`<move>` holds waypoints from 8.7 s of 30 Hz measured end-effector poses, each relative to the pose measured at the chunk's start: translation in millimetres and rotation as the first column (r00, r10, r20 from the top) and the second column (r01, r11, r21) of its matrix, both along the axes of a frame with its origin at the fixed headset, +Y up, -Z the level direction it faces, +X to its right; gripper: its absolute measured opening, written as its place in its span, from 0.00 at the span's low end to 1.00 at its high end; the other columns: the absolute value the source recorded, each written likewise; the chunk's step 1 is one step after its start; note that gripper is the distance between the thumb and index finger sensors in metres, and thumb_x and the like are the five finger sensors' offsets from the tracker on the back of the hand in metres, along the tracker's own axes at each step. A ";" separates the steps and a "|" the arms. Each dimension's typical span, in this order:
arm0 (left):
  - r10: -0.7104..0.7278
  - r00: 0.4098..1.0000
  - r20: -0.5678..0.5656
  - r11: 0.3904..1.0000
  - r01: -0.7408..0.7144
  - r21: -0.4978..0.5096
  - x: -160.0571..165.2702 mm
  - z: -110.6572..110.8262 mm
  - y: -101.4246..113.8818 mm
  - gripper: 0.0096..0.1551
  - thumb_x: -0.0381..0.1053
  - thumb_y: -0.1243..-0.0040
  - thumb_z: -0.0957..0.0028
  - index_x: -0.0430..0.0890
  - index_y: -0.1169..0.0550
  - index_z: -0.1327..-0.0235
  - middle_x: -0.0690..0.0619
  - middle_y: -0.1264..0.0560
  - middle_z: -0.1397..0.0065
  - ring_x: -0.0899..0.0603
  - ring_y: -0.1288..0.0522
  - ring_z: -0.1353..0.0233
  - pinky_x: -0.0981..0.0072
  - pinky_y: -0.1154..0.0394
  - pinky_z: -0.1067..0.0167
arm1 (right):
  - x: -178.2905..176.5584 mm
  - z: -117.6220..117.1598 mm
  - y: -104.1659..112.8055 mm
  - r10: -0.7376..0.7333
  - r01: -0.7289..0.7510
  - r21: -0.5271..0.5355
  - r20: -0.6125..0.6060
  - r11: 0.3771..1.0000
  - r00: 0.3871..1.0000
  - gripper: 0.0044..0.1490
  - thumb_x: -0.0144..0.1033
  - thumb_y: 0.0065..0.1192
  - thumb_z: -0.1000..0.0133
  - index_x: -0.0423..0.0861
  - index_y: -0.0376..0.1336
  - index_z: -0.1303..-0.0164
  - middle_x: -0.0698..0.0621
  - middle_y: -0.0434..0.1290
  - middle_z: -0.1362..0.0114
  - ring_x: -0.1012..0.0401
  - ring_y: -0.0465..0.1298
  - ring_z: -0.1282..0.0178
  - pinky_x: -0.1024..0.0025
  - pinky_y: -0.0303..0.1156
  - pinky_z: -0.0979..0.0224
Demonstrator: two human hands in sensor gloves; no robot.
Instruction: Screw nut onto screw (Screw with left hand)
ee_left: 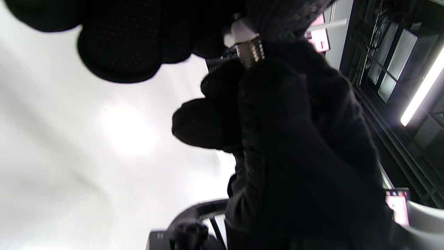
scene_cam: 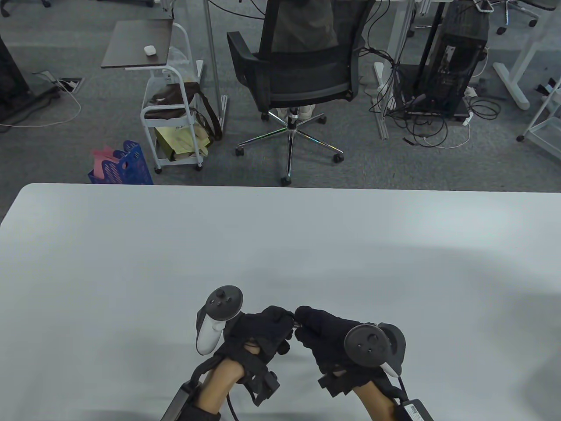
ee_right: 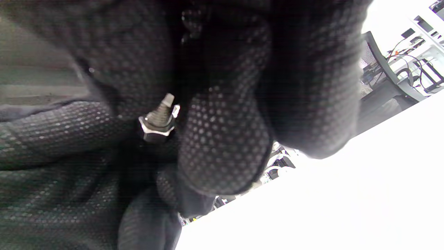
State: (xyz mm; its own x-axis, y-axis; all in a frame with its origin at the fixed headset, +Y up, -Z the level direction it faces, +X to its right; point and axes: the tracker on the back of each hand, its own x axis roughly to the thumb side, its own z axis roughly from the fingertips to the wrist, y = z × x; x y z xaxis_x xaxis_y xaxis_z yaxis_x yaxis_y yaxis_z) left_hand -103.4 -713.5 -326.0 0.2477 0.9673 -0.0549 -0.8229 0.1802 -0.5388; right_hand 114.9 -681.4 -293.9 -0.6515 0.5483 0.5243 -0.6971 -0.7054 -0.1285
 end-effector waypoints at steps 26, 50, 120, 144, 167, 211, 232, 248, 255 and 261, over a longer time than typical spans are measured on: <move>0.008 1.000 0.003 1.000 -0.008 0.005 1.1 -0.4 -0.9 0.32 0.51 0.46 0.51 0.34 0.28 0.39 0.30 0.28 0.39 0.30 0.22 0.52 0.36 0.30 0.51 | -0.2 1.0 2.4 0.044 -0.044 0.027 0.014 0.999 0.999 0.30 0.43 0.76 0.60 0.45 0.74 0.50 0.48 0.87 0.54 0.63 0.94 0.70 0.63 0.92 0.59; 0.014 0.999 -0.028 1.000 -0.014 -0.007 -0.7 0.2 -3.8 0.39 0.56 0.47 0.51 0.35 0.32 0.31 0.29 0.29 0.37 0.29 0.22 0.51 0.36 0.30 0.51 | -0.3 0.8 1.5 0.015 -0.015 0.005 0.004 1.000 1.000 0.30 0.43 0.77 0.60 0.45 0.74 0.49 0.48 0.87 0.53 0.63 0.94 0.69 0.63 0.92 0.58; 0.012 1.000 0.000 1.000 -0.012 0.027 1.8 0.3 1.4 0.32 0.51 0.46 0.52 0.34 0.28 0.39 0.30 0.27 0.40 0.30 0.22 0.53 0.37 0.29 0.52 | 1.4 0.3 2.0 -0.001 0.001 0.009 0.000 1.000 1.000 0.30 0.43 0.77 0.60 0.46 0.74 0.49 0.49 0.86 0.53 0.64 0.94 0.69 0.63 0.92 0.58; 0.008 1.000 0.012 1.000 -0.008 0.022 2.4 0.7 2.2 0.32 0.51 0.46 0.52 0.35 0.28 0.38 0.30 0.28 0.38 0.30 0.22 0.52 0.36 0.30 0.51 | 1.4 0.3 2.2 0.003 -0.003 0.009 -0.001 1.000 1.000 0.29 0.43 0.77 0.60 0.46 0.74 0.49 0.49 0.87 0.53 0.63 0.94 0.69 0.63 0.92 0.58; -0.001 1.000 0.007 1.000 0.000 0.024 2.9 0.4 1.0 0.32 0.52 0.45 0.52 0.34 0.26 0.40 0.29 0.27 0.40 0.29 0.22 0.53 0.36 0.29 0.52 | 0.7 0.8 2.4 0.007 -0.007 0.013 0.000 1.000 1.000 0.29 0.43 0.77 0.60 0.46 0.74 0.49 0.49 0.87 0.53 0.64 0.94 0.69 0.63 0.92 0.58; 0.074 0.997 0.031 0.996 -0.072 -0.045 3.4 -3.4 -8.6 0.37 0.55 0.46 0.51 0.37 0.32 0.32 0.29 0.30 0.36 0.29 0.23 0.50 0.36 0.30 0.50 | 14.7 -9.2 -5.2 -0.115 0.116 -0.102 0.023 0.988 0.993 0.30 0.42 0.77 0.61 0.46 0.74 0.49 0.48 0.86 0.52 0.64 0.94 0.68 0.63 0.92 0.57; 0.107 0.994 -0.011 0.993 -0.107 -0.041 8.1 0.8 -8.8 0.33 0.57 0.45 0.52 0.38 0.26 0.40 0.31 0.25 0.41 0.30 0.21 0.54 0.37 0.29 0.53 | 16.8 -8.9 -2.0 -0.140 0.136 -0.126 -0.024 0.983 0.990 0.29 0.41 0.77 0.61 0.46 0.75 0.50 0.48 0.87 0.52 0.63 0.94 0.69 0.63 0.92 0.58; -0.002 1.000 -0.026 1.000 0.002 -0.019 -4.2 1.6 0.0 0.39 0.58 0.43 0.52 0.36 0.31 0.34 0.30 0.27 0.38 0.31 0.21 0.54 0.38 0.28 0.53 | 5.6 -10.0 -8.7 -0.139 0.133 -0.143 -0.038 0.981 0.990 0.29 0.42 0.77 0.60 0.47 0.75 0.50 0.50 0.87 0.52 0.64 0.94 0.69 0.64 0.92 0.57; 0.014 0.999 0.039 0.999 -0.013 -0.031 -0.1 -0.1 -2.9 0.30 0.54 0.45 0.52 0.38 0.25 0.42 0.32 0.25 0.41 0.31 0.21 0.53 0.38 0.29 0.52 | 13.4 -11.4 -7.6 -0.159 0.157 -0.126 -0.003 0.980 0.987 0.29 0.42 0.77 0.61 0.47 0.75 0.50 0.49 0.87 0.52 0.64 0.94 0.69 0.64 0.92 0.57; 0.027 1.000 0.007 0.999 -0.027 -0.029 3.3 -0.4 -2.5 0.30 0.54 0.44 0.52 0.36 0.24 0.44 0.32 0.23 0.44 0.31 0.20 0.56 0.37 0.28 0.54 | 12.0 -9.7 -6.3 -0.113 0.112 -0.092 -0.006 0.989 0.994 0.29 0.43 0.77 0.61 0.47 0.75 0.50 0.50 0.87 0.52 0.64 0.94 0.69 0.64 0.92 0.57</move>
State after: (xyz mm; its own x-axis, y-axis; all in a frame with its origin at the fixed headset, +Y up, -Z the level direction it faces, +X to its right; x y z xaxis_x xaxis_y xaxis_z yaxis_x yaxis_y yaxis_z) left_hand -100.1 -716.0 -326.4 0.2224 0.9716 -0.0808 -0.8234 0.1428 -0.5493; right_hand 126.9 -687.8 -303.7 -0.5773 0.6637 0.4757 -0.7739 -0.6306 -0.0592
